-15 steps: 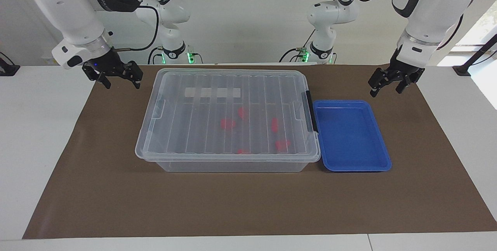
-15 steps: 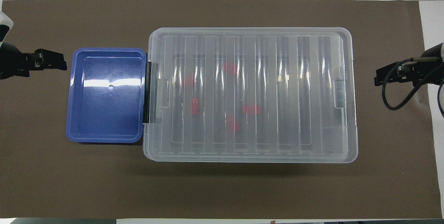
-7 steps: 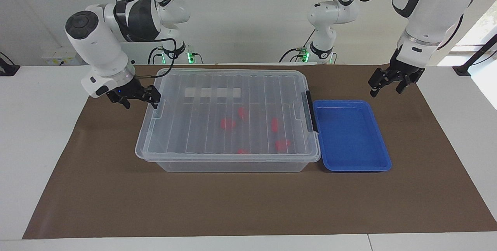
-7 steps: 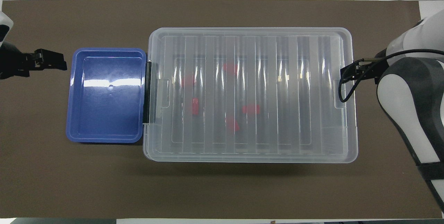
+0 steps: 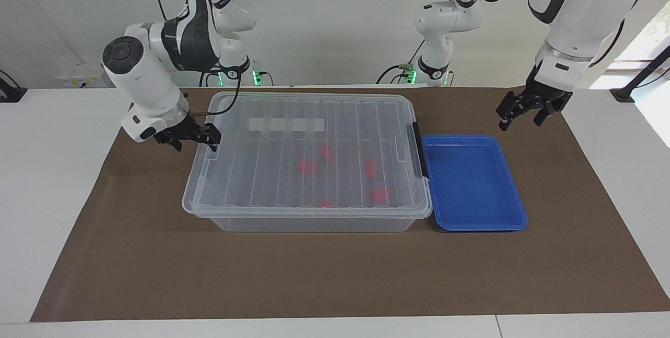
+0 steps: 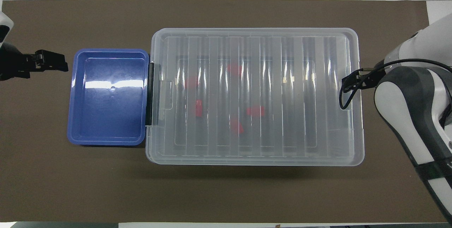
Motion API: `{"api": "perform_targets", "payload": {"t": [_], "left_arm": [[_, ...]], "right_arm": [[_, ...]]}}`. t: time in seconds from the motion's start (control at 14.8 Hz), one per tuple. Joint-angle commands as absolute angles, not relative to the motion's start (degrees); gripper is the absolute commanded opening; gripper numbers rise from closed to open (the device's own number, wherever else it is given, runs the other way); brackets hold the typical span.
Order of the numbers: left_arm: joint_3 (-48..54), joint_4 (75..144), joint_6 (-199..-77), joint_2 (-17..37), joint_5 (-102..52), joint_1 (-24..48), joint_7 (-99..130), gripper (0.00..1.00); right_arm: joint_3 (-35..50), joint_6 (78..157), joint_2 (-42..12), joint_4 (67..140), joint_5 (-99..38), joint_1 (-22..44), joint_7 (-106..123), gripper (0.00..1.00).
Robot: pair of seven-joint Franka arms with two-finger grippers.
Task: Place red block in blue tray from box
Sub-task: 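Reach the right gripper to the clear lid's edge nearest it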
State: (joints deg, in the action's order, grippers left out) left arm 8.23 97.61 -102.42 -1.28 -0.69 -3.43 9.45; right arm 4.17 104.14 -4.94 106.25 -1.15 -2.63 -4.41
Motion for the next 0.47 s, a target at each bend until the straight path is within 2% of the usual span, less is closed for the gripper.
{"api": "perform_targets", "payload": {"t": [0.0,0.41], "left_arm": [[8.70,97.56,-101.77,-1.49,-0.79,-2.90,8.96,1.00],[8.70,97.65,-101.34,-1.58,-0.79,-2.90,9.23,1.00]], "right_arm": [[5.36,105.12,-2.73,109.33,-1.85,-4.48,-4.31,1.00],[3.78,105.47,-2.20,110.48,-1.58,-5.36,-1.50,1.00]]}}
